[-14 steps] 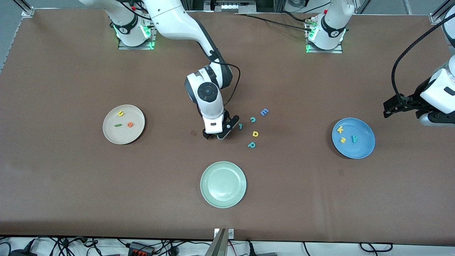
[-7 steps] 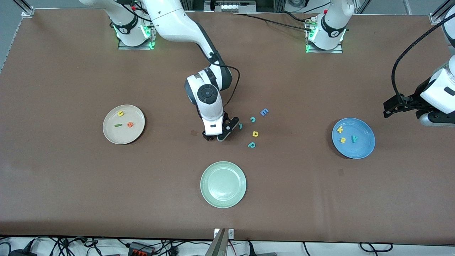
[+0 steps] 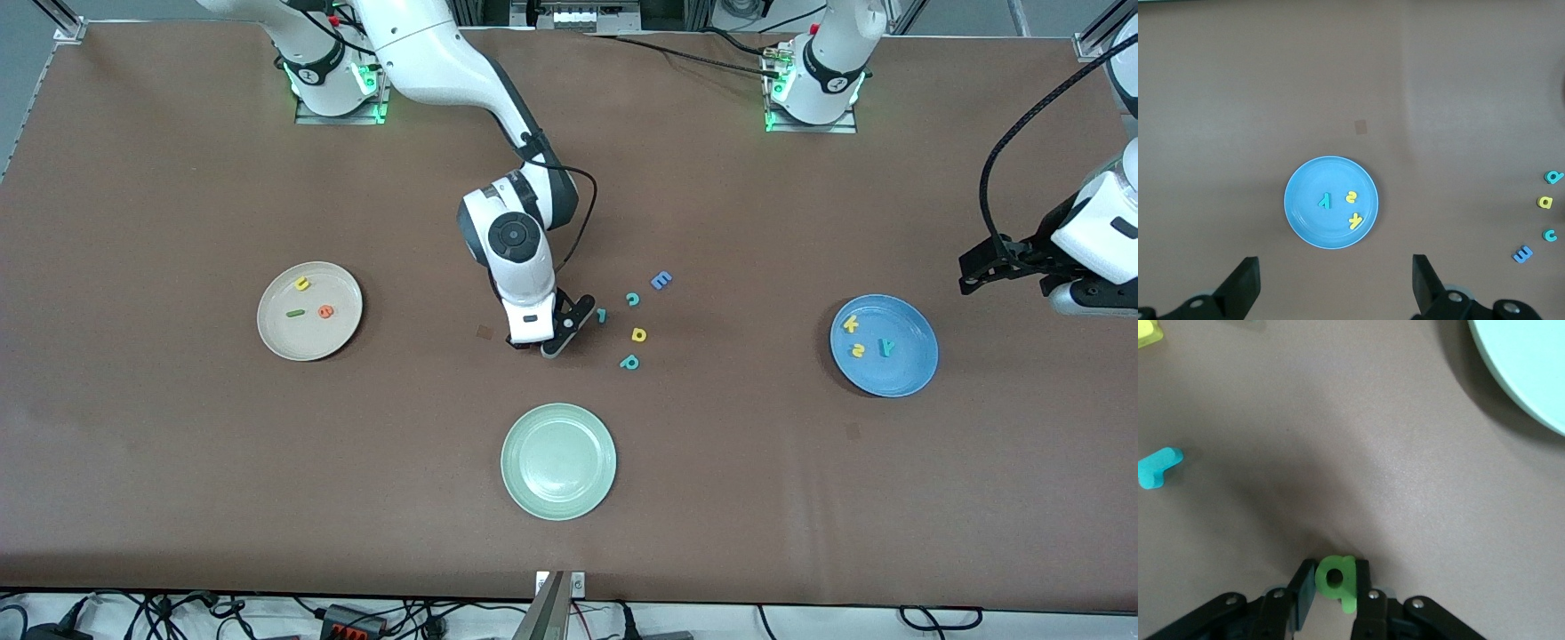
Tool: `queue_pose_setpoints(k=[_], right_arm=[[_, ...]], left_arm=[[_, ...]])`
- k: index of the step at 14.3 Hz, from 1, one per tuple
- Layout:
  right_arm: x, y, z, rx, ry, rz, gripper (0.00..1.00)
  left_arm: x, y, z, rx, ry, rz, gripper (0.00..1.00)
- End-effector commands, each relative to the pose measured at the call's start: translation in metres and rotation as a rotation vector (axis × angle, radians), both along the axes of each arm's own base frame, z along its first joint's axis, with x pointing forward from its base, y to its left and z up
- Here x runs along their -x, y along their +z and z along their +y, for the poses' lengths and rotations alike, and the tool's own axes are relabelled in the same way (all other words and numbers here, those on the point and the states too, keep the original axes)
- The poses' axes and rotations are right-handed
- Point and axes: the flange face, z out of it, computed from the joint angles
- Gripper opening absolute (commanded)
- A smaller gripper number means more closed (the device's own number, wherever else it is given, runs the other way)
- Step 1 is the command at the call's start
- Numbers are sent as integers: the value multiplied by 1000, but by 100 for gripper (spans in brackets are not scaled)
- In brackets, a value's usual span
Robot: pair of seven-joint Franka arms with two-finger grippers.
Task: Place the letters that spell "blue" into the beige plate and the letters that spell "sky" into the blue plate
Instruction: 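Reach to the letters and grasp the green q with the right gripper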
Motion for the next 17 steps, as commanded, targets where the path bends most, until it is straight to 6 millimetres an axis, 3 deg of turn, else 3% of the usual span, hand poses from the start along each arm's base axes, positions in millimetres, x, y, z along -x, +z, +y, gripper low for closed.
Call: queue_pose_setpoints(k=[1,6,8,13,15,17], right_arm=[[-2,-4,-1,-1,-15,9,26],[-33,1,-42,-12,-157,18,23],[-44,17,-60,-7,-228,54,23],[-71,57,-144,107,-389,136,23],[-68,64,-181,115,-443,164,23],[-60,61,-236,142,-515,203,23]], left_arm=[[-3,5,3,-15,-10,-1,100],[-3,5,3,-15,-3,0,100],[-3,4,3,-15,-2,1,100],[-3,4,6,-10,5,1,100],[-3,4,10,-9,11,3,100],[-3,3,9,-7,11,3,100]])
